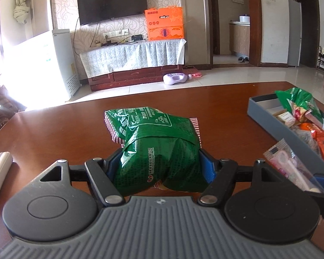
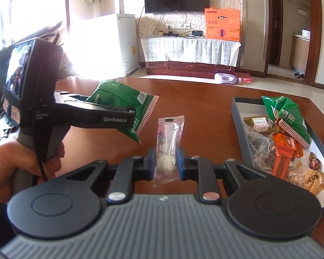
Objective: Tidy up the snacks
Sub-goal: 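Carry the green chip bag and clear candy packet over the gray box, then open the left gripper to drop the chip bag while the right releases the candy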
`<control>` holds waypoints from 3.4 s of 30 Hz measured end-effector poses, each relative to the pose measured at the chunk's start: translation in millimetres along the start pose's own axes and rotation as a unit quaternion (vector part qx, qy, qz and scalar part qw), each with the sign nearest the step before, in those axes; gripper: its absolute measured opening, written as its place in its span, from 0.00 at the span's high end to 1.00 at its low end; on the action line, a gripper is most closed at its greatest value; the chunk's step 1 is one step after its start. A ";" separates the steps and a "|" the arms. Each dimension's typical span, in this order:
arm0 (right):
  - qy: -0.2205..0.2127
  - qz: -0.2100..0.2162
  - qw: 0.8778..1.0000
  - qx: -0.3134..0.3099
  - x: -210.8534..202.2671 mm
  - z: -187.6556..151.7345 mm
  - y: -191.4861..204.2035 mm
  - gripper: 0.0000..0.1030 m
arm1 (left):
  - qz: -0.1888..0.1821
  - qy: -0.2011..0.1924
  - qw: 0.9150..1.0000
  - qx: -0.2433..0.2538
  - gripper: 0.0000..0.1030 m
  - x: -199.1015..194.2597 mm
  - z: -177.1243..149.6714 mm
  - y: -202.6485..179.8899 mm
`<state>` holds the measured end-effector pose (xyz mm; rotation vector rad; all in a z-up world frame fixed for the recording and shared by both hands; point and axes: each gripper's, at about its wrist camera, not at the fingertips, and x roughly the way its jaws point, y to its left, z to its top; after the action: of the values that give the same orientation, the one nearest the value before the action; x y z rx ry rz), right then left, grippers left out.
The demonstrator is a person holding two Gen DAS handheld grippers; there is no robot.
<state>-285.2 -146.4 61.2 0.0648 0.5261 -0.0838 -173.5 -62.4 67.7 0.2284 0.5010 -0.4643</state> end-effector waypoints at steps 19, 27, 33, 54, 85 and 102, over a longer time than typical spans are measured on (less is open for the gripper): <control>-0.027 0.000 0.999 0.023 -20.7 -5.6 -24.7 0.77 | -0.016 -0.007 1.000 0.020 0.26 -7.8 17.0 -49.2; -0.037 -0.005 0.999 0.033 -28.2 -6.3 -33.5 0.77 | -0.021 -0.011 0.999 0.026 0.26 -8.9 21.9 -62.9; -0.040 -0.010 0.998 0.037 -32.3 -6.9 -38.7 0.76 | -0.026 -0.018 0.999 0.027 0.26 -11.9 25.9 -72.8; -0.052 -0.059 0.995 0.057 -49.9 -13.9 -85.0 0.76 | -0.095 -0.057 0.993 0.033 0.25 -0.2 43.5 -137.8; 0.018 -0.151 0.985 0.079 -23.1 -28.8 -156.7 0.76 | -0.225 -0.039 0.971 0.066 0.09 31.5 36.1 -242.8; -0.009 -0.180 0.982 0.062 -14.5 -22.6 -152.8 0.76 | -0.203 -0.058 0.974 0.081 0.06 -11.9 14.4 -163.9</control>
<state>-323.7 -295.6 42.9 0.0891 0.5091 -0.4715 -255.5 -205.5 70.1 0.2541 0.3946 -0.9150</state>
